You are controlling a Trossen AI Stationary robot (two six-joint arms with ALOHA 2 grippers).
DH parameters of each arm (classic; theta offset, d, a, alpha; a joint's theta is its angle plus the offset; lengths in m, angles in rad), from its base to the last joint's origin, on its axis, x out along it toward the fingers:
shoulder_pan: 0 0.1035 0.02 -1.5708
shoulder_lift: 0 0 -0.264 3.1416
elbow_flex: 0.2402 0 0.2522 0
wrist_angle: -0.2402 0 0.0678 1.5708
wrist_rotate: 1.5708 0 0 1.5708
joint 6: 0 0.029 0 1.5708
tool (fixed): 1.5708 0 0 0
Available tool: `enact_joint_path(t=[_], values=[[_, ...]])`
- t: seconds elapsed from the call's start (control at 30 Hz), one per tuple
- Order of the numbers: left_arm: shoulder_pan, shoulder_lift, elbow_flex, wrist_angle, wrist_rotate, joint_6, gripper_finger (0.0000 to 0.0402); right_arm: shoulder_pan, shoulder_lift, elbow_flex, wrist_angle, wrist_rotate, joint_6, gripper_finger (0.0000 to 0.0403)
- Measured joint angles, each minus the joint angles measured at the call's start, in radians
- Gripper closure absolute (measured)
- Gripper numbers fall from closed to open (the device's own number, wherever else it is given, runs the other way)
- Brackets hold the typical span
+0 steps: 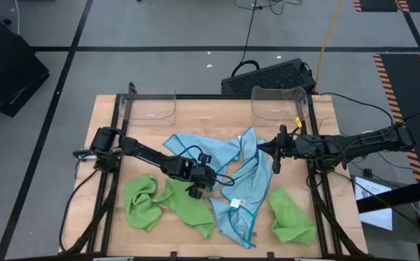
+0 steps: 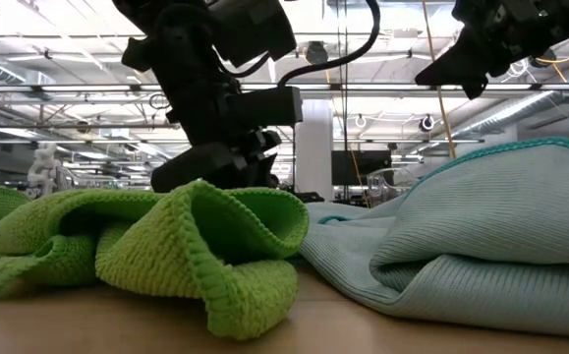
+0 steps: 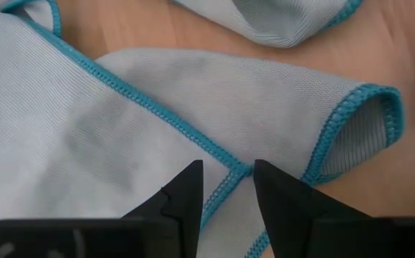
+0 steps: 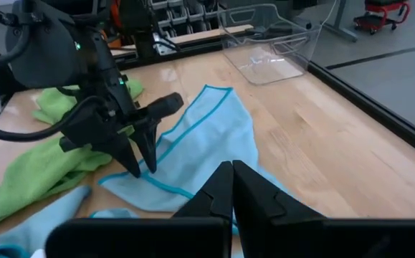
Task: Fold microfiber towels
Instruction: Fold the top left blue microfiber cloth
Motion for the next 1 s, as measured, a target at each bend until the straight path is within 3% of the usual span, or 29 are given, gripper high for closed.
enact_joint_path(t=[0.23, 0.47, 0.8, 1.0], values=[[0.005, 0.027, 0.002, 0.038, 0.010, 0.018, 0.0282, 0.000, 0.000, 0.000, 0.020, 0.001, 0.001, 0.0403], [0.004, 0.020, 0.002, 0.016, 0.003, 0.020, 0.0389, 0.000, 0.000, 0.000, 0.019, 0.001, 0.040, 0.0403], [-0.003, -0.110, -0.002, -0.070, -0.086, 0.009, 0.0398, 0.000, 0.047, 0.000, 0.044, 0.002, 0.087, 0.0403], [-0.007, -0.202, -0.001, -0.106, -0.154, 0.004, 0.0400, 0.032, 0.181, 0.000, 0.216, 0.002, 0.070, 0.0403]])
